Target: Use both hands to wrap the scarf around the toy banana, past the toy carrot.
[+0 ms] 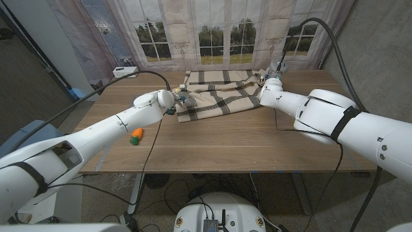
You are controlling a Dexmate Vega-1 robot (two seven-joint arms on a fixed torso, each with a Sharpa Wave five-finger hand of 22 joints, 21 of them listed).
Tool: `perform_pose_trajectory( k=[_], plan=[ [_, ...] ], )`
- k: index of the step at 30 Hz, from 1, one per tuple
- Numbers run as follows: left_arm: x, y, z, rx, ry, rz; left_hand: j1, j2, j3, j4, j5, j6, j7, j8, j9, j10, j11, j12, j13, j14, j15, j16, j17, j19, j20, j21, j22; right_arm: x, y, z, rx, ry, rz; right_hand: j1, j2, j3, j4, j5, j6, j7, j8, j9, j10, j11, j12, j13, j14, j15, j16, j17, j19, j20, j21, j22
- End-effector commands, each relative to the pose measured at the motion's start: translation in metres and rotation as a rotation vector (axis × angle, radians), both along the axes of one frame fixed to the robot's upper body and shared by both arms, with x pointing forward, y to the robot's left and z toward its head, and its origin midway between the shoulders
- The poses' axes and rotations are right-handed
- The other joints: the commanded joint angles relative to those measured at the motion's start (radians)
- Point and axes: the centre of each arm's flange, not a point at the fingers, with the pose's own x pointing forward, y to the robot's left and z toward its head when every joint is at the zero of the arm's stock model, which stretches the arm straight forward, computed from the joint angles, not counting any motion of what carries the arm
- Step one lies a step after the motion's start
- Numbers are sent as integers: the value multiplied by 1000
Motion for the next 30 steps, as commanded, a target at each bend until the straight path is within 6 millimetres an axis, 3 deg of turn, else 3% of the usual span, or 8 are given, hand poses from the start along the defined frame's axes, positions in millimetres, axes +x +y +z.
perform_pose_trajectory(
  k=[1, 14, 30],
  plan=[
    [-3, 2, -6, -7, 11, -4, -13, 1, 1, 8, -3, -5, 1, 3, 0, -7, 0, 3, 1, -8, -1, 4, 2, -6, 7, 1, 4, -12, 37, 25, -116, -130, 26, 12, 2, 13, -1, 4, 10, -2, -4, 4, 22, -30, 6, 122, 16, -86, -5, 10, -3, -4, 6, 1],
    [-6, 3, -10, -14, 8, -10, -20, -4, 2, 8, -5, -10, 2, 5, -1, -12, 1, 6, 0, -11, -1, 5, 0, -7, 8, 1, 3, -28, 90, 42, -297, -252, 71, 7, -3, 22, 3, 4, 15, -6, -7, 7, 20, -41, 8, 128, 19, -85, -16, 23, -7, -6, 10, 0],
    [-7, 3, -9, -13, 9, -11, -25, -9, 5, 4, -6, -14, 1, 8, -1, -14, -1, 9, -1, -12, -1, 7, -2, -7, 8, 2, 3, -35, 155, 50, -453, -259, 209, 2, -9, 34, 3, 6, 25, -10, -12, 6, 20, -44, 8, 133, 23, -86, -29, 39, -17, -10, 14, -1]
  ],
)
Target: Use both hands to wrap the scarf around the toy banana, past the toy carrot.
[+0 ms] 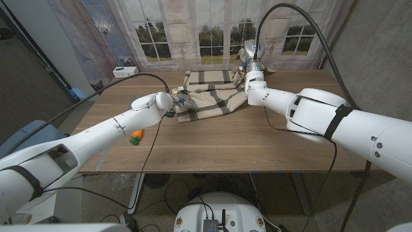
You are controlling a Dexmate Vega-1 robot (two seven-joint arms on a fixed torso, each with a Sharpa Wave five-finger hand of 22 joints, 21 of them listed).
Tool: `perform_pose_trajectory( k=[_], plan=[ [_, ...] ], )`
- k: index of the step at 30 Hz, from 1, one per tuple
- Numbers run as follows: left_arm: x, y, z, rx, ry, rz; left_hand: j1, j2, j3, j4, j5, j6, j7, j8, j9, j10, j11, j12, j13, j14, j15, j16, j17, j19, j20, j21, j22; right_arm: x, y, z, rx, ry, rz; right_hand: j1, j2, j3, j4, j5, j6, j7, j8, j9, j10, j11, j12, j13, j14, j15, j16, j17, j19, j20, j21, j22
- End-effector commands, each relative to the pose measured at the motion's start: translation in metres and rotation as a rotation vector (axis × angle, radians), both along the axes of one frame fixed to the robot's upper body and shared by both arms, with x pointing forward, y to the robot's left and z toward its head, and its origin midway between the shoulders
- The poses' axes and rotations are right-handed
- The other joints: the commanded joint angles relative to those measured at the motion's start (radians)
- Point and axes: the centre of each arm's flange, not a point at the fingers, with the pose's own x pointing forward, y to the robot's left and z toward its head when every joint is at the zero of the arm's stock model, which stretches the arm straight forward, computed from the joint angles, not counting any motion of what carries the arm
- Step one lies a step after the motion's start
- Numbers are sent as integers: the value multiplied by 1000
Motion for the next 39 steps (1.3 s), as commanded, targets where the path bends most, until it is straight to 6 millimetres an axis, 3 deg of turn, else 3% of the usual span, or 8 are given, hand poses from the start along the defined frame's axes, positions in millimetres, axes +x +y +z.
perform_pose_trajectory(
  k=[1, 22, 39],
  plan=[
    [-1, 1, 0, 0, 2, 1, -8, -3, 5, 4, -2, -3, -2, 8, 3, -4, -1, 5, -1, -10, -3, 7, 2, -7, 8, 2, 3, -7, 52, 8, -145, -3, 91, 13, 0, 9, 2, 7, 12, 3, -1, 0, 28, -39, 9, 32, 24, -84, -8, 7, -5, 2, 7, -1],
    [-2, 1, 5, 3, 0, 14, -11, -5, 10, -1, -2, -6, -1, 10, 3, -7, -2, 7, -2, -11, -3, 7, 1, -7, 8, 3, 2, -1, 118, 9, -395, 226, 164, 8, -7, 23, 2, 7, 17, -3, -10, 0, 34, -37, 8, 32, 26, -85, -23, 26, -13, -4, 12, -2],
    [1, 4, 3, -6, 4, 15, -15, -6, 14, -5, -2, -6, -1, 12, 2, -8, -1, 9, -2, -12, -3, 8, 0, -8, 9, 4, 2, -15, 155, 6, -499, 183, 211, 3, -13, 37, 2, 7, 22, -4, -17, -1, 33, -39, 7, 36, 32, -85, -35, 43, -18, -8, 18, -2]
  ],
)
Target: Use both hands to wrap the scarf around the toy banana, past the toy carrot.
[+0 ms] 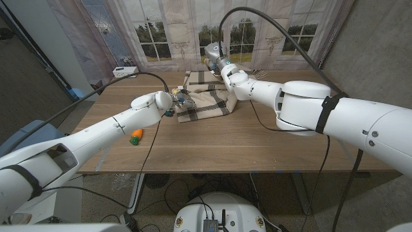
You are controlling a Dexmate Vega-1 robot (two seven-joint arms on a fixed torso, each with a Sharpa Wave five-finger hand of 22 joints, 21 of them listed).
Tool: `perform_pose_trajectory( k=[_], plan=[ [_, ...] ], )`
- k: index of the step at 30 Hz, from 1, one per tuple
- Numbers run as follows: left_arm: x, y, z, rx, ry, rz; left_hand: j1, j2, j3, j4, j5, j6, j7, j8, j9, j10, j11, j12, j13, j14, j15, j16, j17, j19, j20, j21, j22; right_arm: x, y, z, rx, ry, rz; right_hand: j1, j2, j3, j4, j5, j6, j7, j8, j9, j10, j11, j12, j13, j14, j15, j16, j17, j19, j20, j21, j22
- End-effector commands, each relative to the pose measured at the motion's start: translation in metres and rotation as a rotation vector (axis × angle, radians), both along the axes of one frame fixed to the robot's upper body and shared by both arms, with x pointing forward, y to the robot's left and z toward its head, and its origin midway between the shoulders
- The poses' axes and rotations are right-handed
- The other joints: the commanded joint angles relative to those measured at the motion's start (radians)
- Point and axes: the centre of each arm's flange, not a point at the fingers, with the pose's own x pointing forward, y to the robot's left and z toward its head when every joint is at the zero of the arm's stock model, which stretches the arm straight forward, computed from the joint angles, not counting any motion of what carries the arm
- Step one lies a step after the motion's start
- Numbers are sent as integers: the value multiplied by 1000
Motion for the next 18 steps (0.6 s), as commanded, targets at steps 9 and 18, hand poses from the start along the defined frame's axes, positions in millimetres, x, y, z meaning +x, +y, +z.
perform_pose_trajectory(
  k=[9, 18],
  plan=[
    [4, 3, -3, -19, 2, -4, -12, -2, 12, -4, -2, -4, 2, 4, 2, -4, 4, 6, 2, -1, -2, 8, 0, -3, 3, 4, 2, -26, 55, -7, -136, -93, 136, 5, -2, 18, -1, 5, 8, -2, -4, 5, 41, -36, 0, 3, 30, -88, -9, 15, -7, -12, 10, 2],
    [5, 5, -5, -24, 3, -5, -13, -2, 15, -6, -1, -4, 3, 4, 2, -4, 4, 7, 2, -2, -2, 8, -1, -3, 4, 4, 2, -43, 70, -14, -152, -195, 251, 1, -5, 26, 0, 4, 10, -3, -8, 5, 41, -38, -1, 6, 33, -88, -16, 24, -9, -13, 13, 2]
  ],
)
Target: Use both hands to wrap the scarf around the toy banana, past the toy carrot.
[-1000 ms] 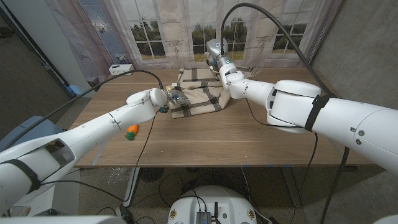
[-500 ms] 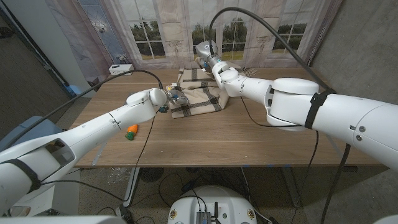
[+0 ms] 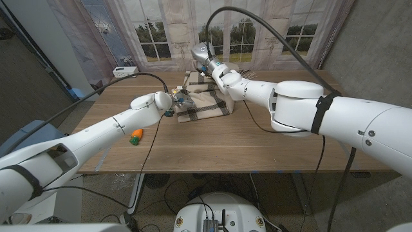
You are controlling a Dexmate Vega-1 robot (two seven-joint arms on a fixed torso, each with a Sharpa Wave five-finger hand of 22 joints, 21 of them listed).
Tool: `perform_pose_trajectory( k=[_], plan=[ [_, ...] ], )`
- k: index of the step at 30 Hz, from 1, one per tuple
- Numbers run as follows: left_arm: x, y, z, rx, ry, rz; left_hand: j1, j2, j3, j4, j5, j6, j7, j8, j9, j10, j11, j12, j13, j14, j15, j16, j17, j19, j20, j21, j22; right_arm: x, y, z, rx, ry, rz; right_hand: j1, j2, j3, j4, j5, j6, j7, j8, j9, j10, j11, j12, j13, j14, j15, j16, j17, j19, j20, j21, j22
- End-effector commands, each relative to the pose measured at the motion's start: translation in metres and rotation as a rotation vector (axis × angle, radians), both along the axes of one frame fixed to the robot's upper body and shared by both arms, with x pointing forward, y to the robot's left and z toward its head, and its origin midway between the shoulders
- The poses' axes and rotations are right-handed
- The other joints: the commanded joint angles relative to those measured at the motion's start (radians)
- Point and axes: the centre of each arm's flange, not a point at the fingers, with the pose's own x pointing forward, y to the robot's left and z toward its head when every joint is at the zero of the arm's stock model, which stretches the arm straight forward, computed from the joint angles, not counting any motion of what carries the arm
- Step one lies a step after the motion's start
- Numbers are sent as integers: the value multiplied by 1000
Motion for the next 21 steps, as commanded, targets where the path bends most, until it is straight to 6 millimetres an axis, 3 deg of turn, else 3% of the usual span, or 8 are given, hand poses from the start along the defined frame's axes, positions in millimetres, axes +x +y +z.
perform_pose_trajectory(
  k=[1, 15, 21],
  plan=[
    [1, 2, -2, -10, 1, -3, -7, 4, 11, -2, -1, -4, 3, 4, 2, -5, 4, 7, 2, -2, -1, 8, -1, -4, 4, 4, 2, -20, 22, -10, -35, -107, 135, 4, -3, 13, 0, 4, 6, 1, -1, 4, 37, -34, 4, 7, 24, -86, -5, 6, -3, -7, 5, 1],
    [1, 3, -3, -9, 4, -5, -7, 6, 17, -8, 0, -5, 4, 5, 2, -5, 4, 9, 1, -2, -2, 8, -1, -4, 4, 4, 2, -39, 25, -23, -46, -215, 295, -2, -6, 23, 0, 4, 6, -1, -7, 5, 40, -40, 0, 4, 30, -86, -14, 19, -6, -9, 10, 1],
    [1, 2, -3, -8, 2, -4, -7, 6, 19, -10, 1, -4, 3, 6, 2, -6, 4, 9, 1, -2, -3, 8, -2, -4, 5, 4, 1, -41, 23, -29, -69, -225, 323, -15, -5, 27, 7, 3, -4, -18, -13, 7, 37, -58, -6, 0, 35, -85, -19, 25, -6, -11, 13, 1]
  ],
)
